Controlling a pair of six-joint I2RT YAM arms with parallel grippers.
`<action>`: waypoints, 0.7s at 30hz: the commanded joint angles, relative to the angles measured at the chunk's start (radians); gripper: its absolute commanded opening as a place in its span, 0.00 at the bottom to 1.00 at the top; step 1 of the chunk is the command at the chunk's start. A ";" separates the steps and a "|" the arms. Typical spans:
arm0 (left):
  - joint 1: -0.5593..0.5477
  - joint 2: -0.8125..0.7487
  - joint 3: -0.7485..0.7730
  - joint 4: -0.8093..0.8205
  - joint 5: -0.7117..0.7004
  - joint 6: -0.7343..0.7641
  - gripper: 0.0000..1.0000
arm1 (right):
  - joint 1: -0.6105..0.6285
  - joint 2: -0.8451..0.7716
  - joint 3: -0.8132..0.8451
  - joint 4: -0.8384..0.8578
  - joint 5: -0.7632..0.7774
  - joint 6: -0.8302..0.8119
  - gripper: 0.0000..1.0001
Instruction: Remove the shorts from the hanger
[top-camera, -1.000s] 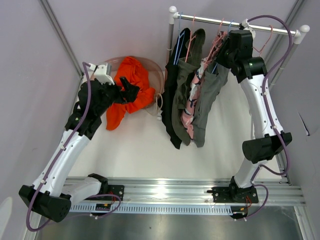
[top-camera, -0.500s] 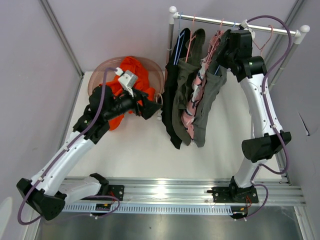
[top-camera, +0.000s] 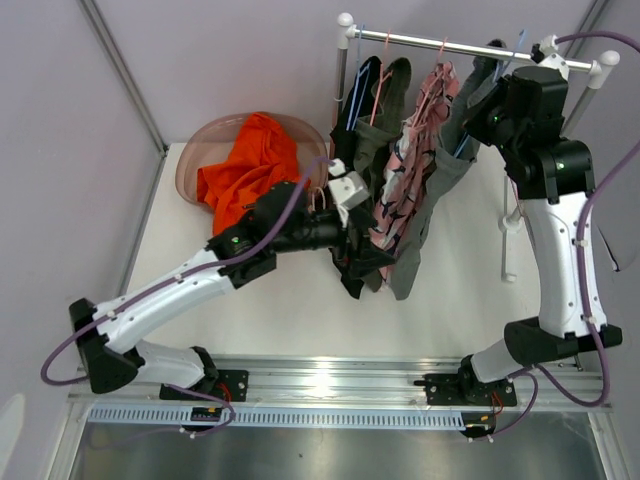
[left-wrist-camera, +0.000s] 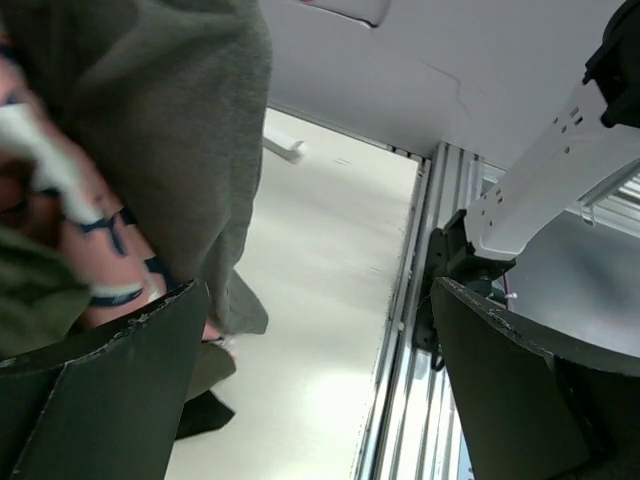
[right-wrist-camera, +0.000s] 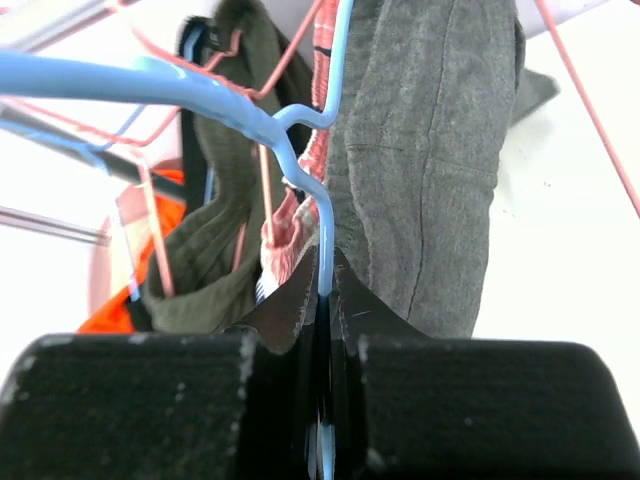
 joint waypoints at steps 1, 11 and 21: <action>-0.083 0.076 0.100 0.088 -0.093 0.039 0.99 | 0.020 -0.076 -0.037 0.068 0.008 0.038 0.00; -0.174 0.243 0.189 0.266 -0.150 0.079 0.99 | 0.116 -0.293 -0.307 0.130 0.067 0.108 0.00; -0.177 0.320 0.192 0.255 -0.157 0.095 0.95 | 0.140 -0.337 -0.309 0.133 0.074 0.135 0.00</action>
